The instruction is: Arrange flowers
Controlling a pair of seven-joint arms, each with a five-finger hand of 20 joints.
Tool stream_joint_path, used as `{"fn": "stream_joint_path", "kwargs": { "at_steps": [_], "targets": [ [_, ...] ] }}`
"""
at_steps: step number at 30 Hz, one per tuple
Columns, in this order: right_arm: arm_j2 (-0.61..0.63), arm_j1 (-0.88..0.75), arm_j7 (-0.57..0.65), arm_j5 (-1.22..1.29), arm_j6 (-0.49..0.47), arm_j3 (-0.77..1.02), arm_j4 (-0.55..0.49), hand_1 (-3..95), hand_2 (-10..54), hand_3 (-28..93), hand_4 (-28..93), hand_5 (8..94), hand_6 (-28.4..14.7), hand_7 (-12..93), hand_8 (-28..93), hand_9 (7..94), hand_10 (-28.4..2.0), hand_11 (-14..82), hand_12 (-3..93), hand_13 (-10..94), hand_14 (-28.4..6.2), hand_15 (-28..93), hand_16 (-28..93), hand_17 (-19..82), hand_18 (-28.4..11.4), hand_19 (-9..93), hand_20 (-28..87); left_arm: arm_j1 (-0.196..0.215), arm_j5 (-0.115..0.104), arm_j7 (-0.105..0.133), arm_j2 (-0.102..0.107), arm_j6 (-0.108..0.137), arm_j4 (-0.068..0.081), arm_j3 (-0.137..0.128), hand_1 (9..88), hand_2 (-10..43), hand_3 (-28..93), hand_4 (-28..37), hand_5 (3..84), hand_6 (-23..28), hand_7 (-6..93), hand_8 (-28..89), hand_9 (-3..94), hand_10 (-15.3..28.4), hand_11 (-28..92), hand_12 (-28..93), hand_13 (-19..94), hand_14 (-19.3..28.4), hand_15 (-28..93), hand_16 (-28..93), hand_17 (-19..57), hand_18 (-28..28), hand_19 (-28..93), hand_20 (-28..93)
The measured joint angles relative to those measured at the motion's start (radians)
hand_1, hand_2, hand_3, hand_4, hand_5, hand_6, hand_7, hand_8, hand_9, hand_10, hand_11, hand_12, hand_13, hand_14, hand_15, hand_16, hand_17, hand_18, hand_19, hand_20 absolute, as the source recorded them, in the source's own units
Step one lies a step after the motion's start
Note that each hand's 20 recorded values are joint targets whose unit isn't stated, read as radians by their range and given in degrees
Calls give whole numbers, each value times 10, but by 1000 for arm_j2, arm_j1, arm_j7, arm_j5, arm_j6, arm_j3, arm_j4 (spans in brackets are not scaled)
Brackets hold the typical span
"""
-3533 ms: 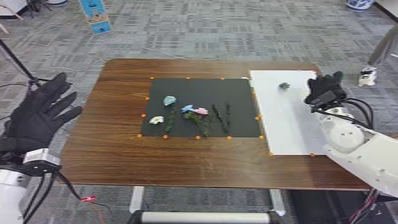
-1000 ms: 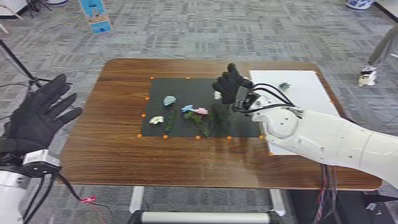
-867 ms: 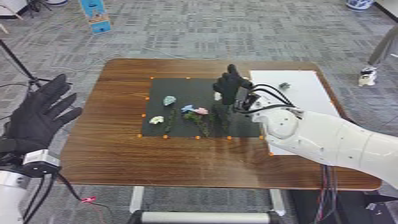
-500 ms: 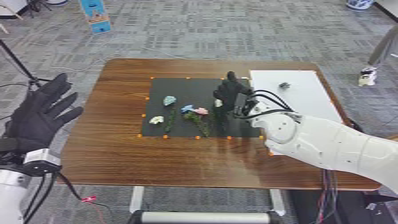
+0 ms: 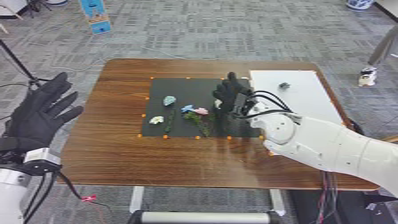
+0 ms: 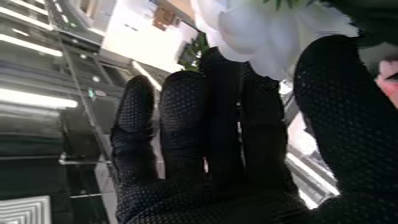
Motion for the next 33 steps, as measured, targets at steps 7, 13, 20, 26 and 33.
{"fn": "stream_joint_path", "kwargs": {
  "at_steps": [7,13,20,26,33],
  "targets": [
    [43,-31,-3,1,-30,87,-59,304,-95,822,-283,520,18,402,-168,482,-107,514,393,434,-108,764,416,176,-179,690,513,1,0,0,-1,0,0,-1,299,-91,525,-283,227,17,152,-90,166,85,106,172,124,130,92,40,-126,204,367,60],
    [107,-95,4,22,-98,238,-145,292,-95,813,-283,485,2,386,-154,459,-112,507,393,419,-110,768,409,166,-183,684,512,3,1,-1,-4,-2,-1,-5,301,-91,523,-283,227,17,151,-89,166,84,102,173,124,130,90,41,-126,204,365,60],
    [136,-152,61,21,-95,348,-100,309,-95,794,-283,457,-6,372,-149,439,-115,504,393,408,-109,769,407,160,-184,678,508,6,1,0,-10,-2,-1,-6,299,-92,528,-283,227,17,149,-88,167,84,99,175,125,129,87,42,-126,204,365,61],
    [180,-215,115,17,-97,431,-78,310,-95,795,-283,461,-5,365,-145,440,-115,505,389,407,-109,769,403,160,-184,678,506,12,-1,2,-8,0,-1,-5,301,-92,526,-283,227,17,149,-88,167,84,97,179,125,129,87,43,-126,204,365,62],
    [211,-203,153,16,-96,362,-4,314,-95,806,-283,475,1,373,-149,454,-113,514,385,421,-108,771,395,168,-182,681,505,13,-1,3,-8,-1,-1,-4,299,-92,528,-283,227,17,148,-87,167,85,96,178,125,129,86,43,-126,204,364,62]
  ]
}}
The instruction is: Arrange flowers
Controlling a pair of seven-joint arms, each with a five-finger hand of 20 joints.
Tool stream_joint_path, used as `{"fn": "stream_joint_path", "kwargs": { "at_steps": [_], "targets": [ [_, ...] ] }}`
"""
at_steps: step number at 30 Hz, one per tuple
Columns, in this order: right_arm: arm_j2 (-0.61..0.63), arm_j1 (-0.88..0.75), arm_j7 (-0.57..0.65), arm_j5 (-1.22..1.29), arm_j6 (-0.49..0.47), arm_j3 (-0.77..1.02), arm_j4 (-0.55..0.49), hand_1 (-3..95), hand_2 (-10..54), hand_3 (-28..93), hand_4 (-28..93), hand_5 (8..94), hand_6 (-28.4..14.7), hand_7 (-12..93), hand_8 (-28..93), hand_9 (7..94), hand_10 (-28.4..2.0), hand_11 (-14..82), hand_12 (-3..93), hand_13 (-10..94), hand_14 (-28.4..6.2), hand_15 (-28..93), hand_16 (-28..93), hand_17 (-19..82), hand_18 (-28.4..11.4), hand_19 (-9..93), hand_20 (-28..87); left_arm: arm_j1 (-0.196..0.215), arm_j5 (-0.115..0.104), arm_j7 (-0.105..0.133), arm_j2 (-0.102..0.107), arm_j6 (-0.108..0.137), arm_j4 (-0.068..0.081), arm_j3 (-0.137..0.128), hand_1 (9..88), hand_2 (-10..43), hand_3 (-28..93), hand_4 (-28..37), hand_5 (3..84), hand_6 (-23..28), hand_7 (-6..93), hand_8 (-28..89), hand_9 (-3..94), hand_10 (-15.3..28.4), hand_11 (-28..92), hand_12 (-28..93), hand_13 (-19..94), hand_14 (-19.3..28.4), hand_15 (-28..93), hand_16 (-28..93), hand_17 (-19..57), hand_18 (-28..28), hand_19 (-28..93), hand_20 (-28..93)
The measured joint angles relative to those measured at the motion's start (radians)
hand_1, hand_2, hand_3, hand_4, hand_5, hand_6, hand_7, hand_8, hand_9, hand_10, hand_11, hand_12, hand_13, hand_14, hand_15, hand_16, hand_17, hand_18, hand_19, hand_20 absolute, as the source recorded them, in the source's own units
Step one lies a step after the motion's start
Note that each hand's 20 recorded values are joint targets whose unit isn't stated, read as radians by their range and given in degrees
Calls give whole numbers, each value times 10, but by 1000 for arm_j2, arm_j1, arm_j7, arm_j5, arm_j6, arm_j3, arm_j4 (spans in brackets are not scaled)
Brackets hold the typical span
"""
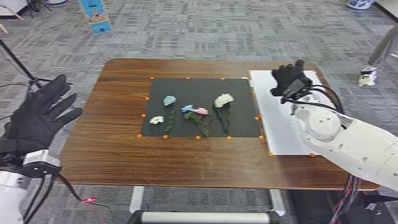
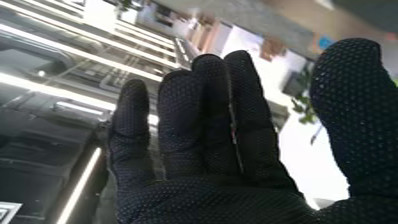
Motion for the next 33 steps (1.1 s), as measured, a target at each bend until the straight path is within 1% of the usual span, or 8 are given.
{"fn": "stream_joint_path", "kwargs": {
  "at_steps": [4,8,10,20,23,28,33],
  "targets": [
    [-6,10,18,-9,13,-27,62,309,-95,818,-283,486,1,380,-150,461,-113,520,386,430,-111,776,395,176,-181,691,506,0,0,0,0,0,0,0,300,-91,526,-283,227,17,147,-87,167,85,95,179,125,129,85,44,-125,204,364,62],
    [-26,32,83,-39,100,-87,142,313,-95,818,-283,489,1,384,-154,463,-113,524,386,432,-112,778,396,179,-181,696,505,0,0,0,0,0,0,0,301,-91,526,-283,227,18,148,-87,167,85,94,180,125,130,85,44,-126,204,364,62],
    [-35,33,93,-42,127,-88,167,318,-95,814,-283,489,2,386,-156,462,-113,524,387,433,-111,778,396,179,-180,697,504,0,0,0,0,0,0,0,301,-91,526,-283,228,18,148,-87,167,84,93,180,124,129,84,44,-126,204,364,62],
    [-53,48,57,-32,97,-98,182,330,-95,819,-283,492,8,391,-161,473,-107,527,384,442,-106,777,393,182,-177,696,499,-2,0,-1,3,0,0,3,300,-89,524,-283,227,17,147,-87,168,84,92,181,125,129,83,45,-125,204,364,62],
    [-75,57,45,-28,98,-108,216,335,-95,821,-283,500,18,396,-164,482,-101,531,382,463,-96,778,392,191,-174,698,498,-4,0,-2,5,0,1,5,302,-89,521,-283,227,17,146,-87,167,83,92,181,125,129,85,46,-125,204,364,62],
    [-122,61,13,-23,121,-109,309,342,-95,820,-283,509,21,399,-172,482,-101,531,380,471,-95,777,393,193,-174,699,498,-12,0,-3,10,-1,2,12,299,-90,526,-283,227,17,147,-86,168,84,91,182,125,129,84,45,-126,204,364,62],
    [-127,63,7,-23,124,-118,318,344,-95,821,-283,524,29,406,-175,481,-101,530,380,481,-93,775,393,195,-173,698,497,-15,0,-3,13,-1,3,12,300,-90,525,-283,227,17,146,-86,168,84,90,182,125,129,84,45,-126,204,364,62]
  ]
}}
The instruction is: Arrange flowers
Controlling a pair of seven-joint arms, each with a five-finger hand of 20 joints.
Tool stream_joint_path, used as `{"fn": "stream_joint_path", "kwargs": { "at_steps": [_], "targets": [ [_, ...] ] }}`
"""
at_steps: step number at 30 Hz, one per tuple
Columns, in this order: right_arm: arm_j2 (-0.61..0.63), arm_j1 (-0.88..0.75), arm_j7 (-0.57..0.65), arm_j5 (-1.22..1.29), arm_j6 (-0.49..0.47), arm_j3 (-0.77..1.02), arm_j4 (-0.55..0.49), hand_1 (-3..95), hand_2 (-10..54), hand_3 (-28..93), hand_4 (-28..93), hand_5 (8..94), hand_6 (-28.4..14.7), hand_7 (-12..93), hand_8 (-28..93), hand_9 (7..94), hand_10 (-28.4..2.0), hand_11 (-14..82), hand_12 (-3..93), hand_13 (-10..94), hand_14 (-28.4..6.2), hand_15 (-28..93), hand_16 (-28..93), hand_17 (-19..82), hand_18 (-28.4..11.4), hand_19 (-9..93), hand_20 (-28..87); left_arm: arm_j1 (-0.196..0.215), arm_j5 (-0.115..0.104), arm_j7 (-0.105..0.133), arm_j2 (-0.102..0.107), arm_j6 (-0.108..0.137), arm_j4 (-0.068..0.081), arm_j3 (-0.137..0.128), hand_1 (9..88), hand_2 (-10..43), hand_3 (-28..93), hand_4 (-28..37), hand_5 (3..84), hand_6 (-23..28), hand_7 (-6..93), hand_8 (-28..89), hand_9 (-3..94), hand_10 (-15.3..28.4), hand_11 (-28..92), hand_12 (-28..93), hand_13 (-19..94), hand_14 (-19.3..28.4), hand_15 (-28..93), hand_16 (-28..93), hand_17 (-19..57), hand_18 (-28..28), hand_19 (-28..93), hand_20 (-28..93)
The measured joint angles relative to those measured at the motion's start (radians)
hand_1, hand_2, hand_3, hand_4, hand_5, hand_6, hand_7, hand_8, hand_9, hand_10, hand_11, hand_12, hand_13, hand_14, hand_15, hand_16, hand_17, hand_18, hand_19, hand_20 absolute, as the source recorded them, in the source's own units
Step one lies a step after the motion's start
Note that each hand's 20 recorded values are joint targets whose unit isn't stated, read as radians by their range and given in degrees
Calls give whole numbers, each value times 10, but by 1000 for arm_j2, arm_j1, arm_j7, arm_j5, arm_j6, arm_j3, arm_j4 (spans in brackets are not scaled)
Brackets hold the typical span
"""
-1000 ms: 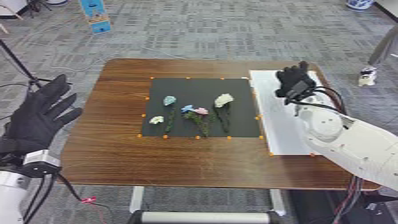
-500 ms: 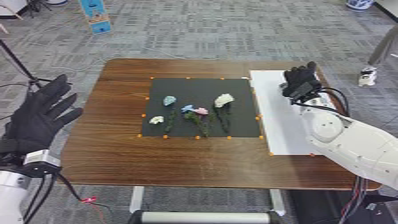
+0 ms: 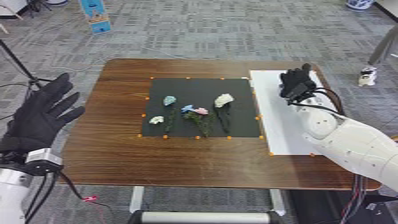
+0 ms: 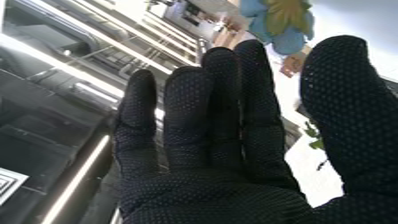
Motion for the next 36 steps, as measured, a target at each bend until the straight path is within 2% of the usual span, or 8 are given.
{"fn": "stream_joint_path", "kwargs": {
  "at_steps": [7,9,11,14,20,25,32,36],
  "targets": [
    [-8,12,-16,3,5,-14,17,358,-95,827,-283,535,34,411,-181,481,-101,529,381,490,-87,773,395,198,-171,699,497,-3,0,0,3,0,1,2,301,-89,524,-283,227,17,146,-86,168,84,90,183,125,129,83,45,-126,204,364,62],
    [-14,17,-25,7,6,-19,29,369,-95,821,-283,546,38,413,-183,535,-96,534,382,495,-86,771,396,200,-168,696,496,-5,0,0,4,0,2,3,301,-88,522,-283,227,17,146,-86,168,84,89,183,125,129,82,45,-126,204,364,62],
    [-22,24,-36,9,6,-26,44,373,-95,812,-283,552,41,420,-174,546,-93,528,391,500,-83,770,397,203,-167,696,496,-6,0,-1,4,-1,3,3,299,-88,523,-283,227,17,145,-86,168,84,89,183,125,129,82,44,-126,204,364,63],
    [-38,34,-54,12,5,-31,72,398,-95,772,-283,562,44,435,-36,576,-83,486,446,511,-80,766,401,208,-165,695,497,-7,0,0,4,-1,4,6,301,-87,518,-283,227,17,145,-85,168,84,88,183,125,129,82,45,-126,204,363,63],
    [-60,46,-73,16,1,-38,106,465,-95,740,-283,603,55,515,16,657,-64,357,578,541,-71,760,409,220,-162,696,499,-11,0,0,5,-1,5,10,299,-88,523,-283,227,17,144,-86,168,84,89,184,125,129,82,46,-126,203,363,63],
    [-61,47,-72,16,-4,-37,107,496,-95,770,-282,672,54,526,41,709,-58,351,596,570,-61,727,489,232,-161,699,502,-11,0,0,5,-1,5,10,298,-88,525,-283,227,17,145,-85,168,84,89,184,124,129,83,46,-126,203,364,63],
    [-49,40,-72,15,-12,-29,82,492,-95,790,-282,698,45,508,65,728,-61,353,601,581,-61,727,504,239,-163,703,505,-9,0,-1,5,-1,5,9,300,-87,521,-283,228,17,144,-85,168,84,89,183,125,129,82,46,-125,203,363,62],
    [-10,24,-73,12,-7,-19,-6,489,-95,801,-283,700,43,505,73,728,-61,352,604,582,-62,726,507,239,-164,703,507,-7,0,-1,4,-1,5,7,298,-88,526,-283,228,17,144,-85,168,84,89,183,124,129,82,46,-125,203,363,62]
  ]
}}
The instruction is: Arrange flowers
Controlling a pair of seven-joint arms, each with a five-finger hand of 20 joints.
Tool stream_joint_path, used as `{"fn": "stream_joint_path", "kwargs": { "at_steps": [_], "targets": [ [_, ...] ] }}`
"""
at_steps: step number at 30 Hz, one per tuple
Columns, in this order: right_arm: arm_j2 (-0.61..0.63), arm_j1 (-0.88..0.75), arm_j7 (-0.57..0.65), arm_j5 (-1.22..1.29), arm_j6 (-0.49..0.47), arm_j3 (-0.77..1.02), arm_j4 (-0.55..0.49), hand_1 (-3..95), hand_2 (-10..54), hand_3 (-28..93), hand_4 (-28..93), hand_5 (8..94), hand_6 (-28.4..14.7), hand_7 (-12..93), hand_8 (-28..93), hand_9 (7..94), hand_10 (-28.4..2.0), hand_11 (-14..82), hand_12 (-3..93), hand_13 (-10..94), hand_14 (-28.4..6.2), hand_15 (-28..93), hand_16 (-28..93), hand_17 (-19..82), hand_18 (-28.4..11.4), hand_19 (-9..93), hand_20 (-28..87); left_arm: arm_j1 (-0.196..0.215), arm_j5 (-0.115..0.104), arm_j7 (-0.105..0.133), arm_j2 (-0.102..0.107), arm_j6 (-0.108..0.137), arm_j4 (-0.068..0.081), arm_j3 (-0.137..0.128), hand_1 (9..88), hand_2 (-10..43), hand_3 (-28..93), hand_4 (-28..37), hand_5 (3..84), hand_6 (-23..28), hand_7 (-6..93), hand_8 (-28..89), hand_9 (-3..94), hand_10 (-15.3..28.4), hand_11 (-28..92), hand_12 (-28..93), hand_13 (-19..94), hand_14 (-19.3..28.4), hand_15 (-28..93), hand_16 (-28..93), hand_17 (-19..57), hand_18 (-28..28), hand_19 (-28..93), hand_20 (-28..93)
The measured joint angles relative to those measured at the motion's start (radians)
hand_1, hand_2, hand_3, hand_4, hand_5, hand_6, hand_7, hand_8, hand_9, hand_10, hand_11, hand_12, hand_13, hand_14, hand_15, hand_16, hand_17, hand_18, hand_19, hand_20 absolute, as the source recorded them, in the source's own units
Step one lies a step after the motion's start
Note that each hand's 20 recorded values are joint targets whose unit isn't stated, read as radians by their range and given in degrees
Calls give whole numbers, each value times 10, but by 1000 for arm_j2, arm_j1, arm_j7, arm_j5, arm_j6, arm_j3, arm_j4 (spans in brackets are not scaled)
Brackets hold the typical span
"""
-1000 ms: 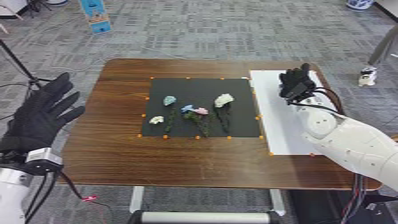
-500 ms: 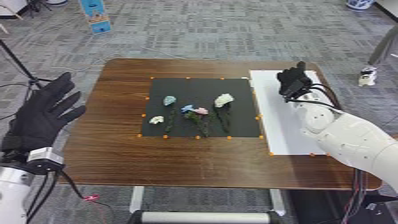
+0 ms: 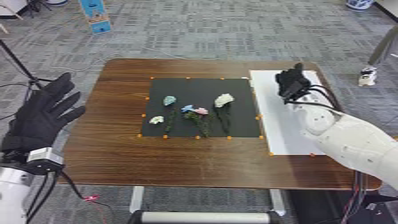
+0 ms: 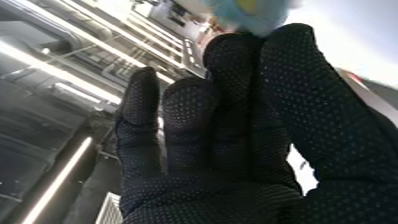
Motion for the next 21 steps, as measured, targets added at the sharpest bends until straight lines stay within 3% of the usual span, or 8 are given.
{"fn": "stream_joint_path", "kwargs": {
  "at_steps": [8,11,13,15,21],
  "targets": [
    [86,-53,-2,-6,92,77,-211,487,-95,808,-283,695,42,504,83,724,-62,349,614,581,-64,727,514,238,-164,703,507,6,0,1,-2,0,-1,-5,297,-88,526,-283,228,17,144,-85,168,84,88,183,124,129,82,47,-126,203,362,62],
    [100,-58,-10,-8,106,86,-260,453,-95,776,-283,592,44,470,22,635,-67,362,586,538,-76,758,465,216,-166,697,509,8,0,1,-4,0,-1,-5,300,-86,521,-283,227,17,143,-85,168,84,89,184,124,129,80,46,-126,203,362,63],
    [99,-57,-9,-19,102,86,-268,415,-95,791,-283,546,32,390,-121,543,-88,476,471,495,-86,775,444,204,-168,698,507,8,0,1,-5,0,-1,-5,299,-86,522,-283,227,17,144,-85,167,83,89,184,124,130,80,47,-126,203,363,63],
    [97,-54,-1,-29,69,87,-269,395,-95,808,-283,505,12,352,-158,485,-106,521,414,464,-95,780,445,194,-170,699,506,8,0,1,-5,0,-1,-4,298,-87,524,-283,227,17,143,-85,167,83,90,184,124,130,81,47,-126,203,363,63],
    [102,-47,67,-44,-126,89,-273,346,-95,814,-283,459,-23,292,-133,427,-119,519,410,417,-111,783,438,176,-178,698,508,9,0,1,-6,0,-1,-5,300,-87,520,-283,227,17,145,-85,168,84,90,183,125,129,80,46,-126,203,363,63]
  ]
}}
